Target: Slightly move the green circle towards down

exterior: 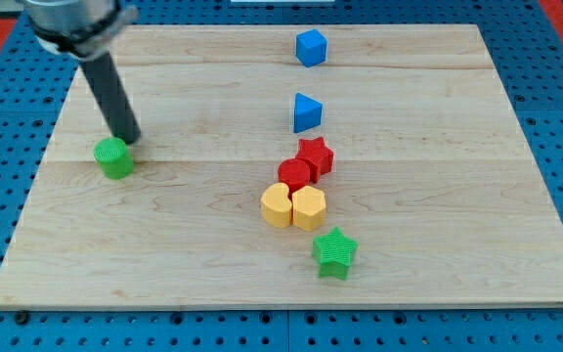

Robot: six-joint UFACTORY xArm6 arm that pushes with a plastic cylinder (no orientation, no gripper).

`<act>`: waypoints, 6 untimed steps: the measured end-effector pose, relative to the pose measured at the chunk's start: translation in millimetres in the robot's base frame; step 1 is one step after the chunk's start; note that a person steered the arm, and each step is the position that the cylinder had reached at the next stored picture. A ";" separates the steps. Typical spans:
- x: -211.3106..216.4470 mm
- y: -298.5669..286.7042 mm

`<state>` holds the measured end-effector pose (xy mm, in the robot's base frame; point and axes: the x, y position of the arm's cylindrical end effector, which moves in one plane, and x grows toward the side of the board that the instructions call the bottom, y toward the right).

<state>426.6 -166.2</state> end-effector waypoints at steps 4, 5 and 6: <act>11.8 -93.5; 42.8 -82.2; 59.3 -136.0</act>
